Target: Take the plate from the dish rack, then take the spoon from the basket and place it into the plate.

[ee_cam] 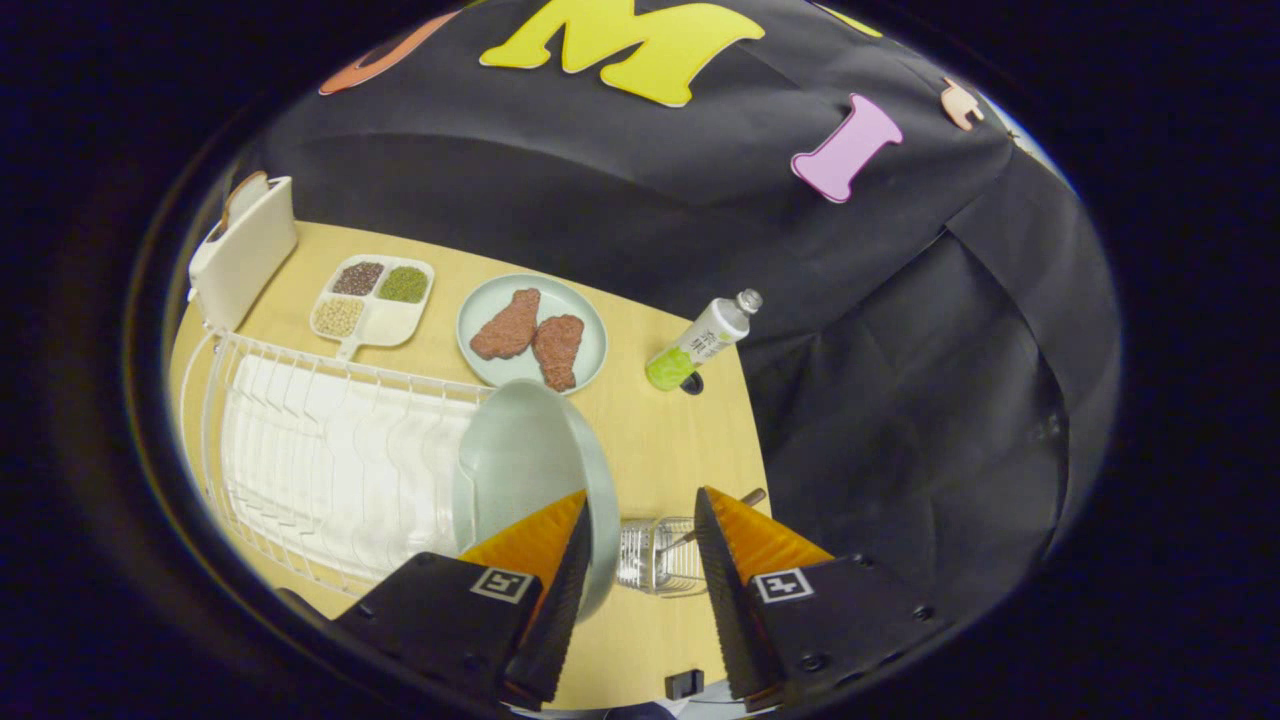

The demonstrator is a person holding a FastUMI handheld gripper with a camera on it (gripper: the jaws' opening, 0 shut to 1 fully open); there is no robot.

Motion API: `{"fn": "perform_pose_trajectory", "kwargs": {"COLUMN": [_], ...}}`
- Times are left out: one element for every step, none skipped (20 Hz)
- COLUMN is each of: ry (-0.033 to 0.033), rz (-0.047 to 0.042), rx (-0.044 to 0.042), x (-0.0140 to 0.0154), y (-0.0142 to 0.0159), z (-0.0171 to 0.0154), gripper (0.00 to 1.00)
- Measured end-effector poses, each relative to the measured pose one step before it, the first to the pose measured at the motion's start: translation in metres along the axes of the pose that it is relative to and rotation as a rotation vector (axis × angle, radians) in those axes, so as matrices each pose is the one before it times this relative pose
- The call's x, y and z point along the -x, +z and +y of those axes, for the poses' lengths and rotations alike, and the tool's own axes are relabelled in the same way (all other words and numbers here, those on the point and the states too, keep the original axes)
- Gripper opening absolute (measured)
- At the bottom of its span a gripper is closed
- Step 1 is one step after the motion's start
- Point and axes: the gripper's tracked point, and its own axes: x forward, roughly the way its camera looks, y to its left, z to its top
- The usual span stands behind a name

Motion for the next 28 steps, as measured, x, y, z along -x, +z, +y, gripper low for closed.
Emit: {"fn": "perform_pose_trajectory", "kwargs": {"ry": [-0.00429, -0.01701, -0.02688, -0.01878, -0.01159, -0.01507, -0.01710, -0.02507, -0.02804, -0.03335, -0.02713, -0.02828, -0.02904, -0.01972, -0.02168, -0.02073, -0.02388, -0.01803, -0.02174, -0.01150, -0.00863, -0.01741, -0.01604, -0.01837, -0.01618, -0.02023, -0.04034, -0.01925], "rz": [0.01552, 0.01222, 0.00697, 0.00471, 0.00754, 0.00412, -0.00386, -0.00273, -0.00726, -0.01100, -0.01153, -0.01579, -0.01902, -0.01092, -0.01219, -0.01381, -0.01267, -0.00929, -0.00567, -0.00953, -0.00712, -0.01373, -0.00706, -0.00521, -0.00565, -0.00143, -0.00439, -0.01944], "rx": [0.00368, 0.00086, -0.00440, -0.00257, 0.00225, -0.00579, -0.01661, -0.01305, -0.01749, -0.01562, -0.00932, 0.00215, 0.01897, 0.01463, 0.01030, 0.00857, 0.01040, 0.00452, -0.00094, 0.00099, 0.01028, 0.00406, 0.00262, 0.00860, 0.00095, 0.00376, 0.01229, -0.00349], "x": [-0.00218, -0.00336, -0.00052, 0.00000, 0.00073, 0.00390, 0.00222, 0.00348, 0.00465, 0.00496, 0.00539, 0.00735, 0.00520, 0.00660, 0.00387, 0.00461, 0.00233, 0.00298, 0.00246, 0.00520, 0.00442, 0.00289, 0.00320, 0.00128, -0.00063, -0.00059, -0.00045, -0.00062], "y": [-0.00049, 0.00017, 0.00084, 0.00134, -0.00175, -0.00094, 0.00090, 0.00022, -0.00002, 0.00077, -0.00005, -0.00019, 0.00013, -0.00038, -0.00132, -0.00018, -0.00122, -0.00147, -0.00221, -0.00052, -0.00189, 0.00030, -0.00090, -0.00066, -0.00113, -0.00072, -0.00257, 0.00209], "z": [0.00537, 0.00155, -0.00174, -0.00017, 0.00220, -0.00033, -0.00063, -0.00107, 0.00009, 0.00060, 0.00182, 0.00127, 0.00249, 0.00294, 0.00273, 0.00197, 0.00197, 0.00141, 0.00220, 0.00418, 0.00389, 0.00206, -0.00085, -0.00003, -0.00074, -0.00027, -0.00616, -0.00536], "gripper": [0.50, 0.35, 0.22, 0.16, 0.12, 0.10, 0.08, 0.07, 0.07, 0.07, 0.07, 0.07, 0.07, 0.07, 0.06, 0.07, 0.07, 0.07, 0.07, 0.07, 0.06, 0.07, 0.07, 0.07, 0.07, 0.07, 0.06, 0.07]}}
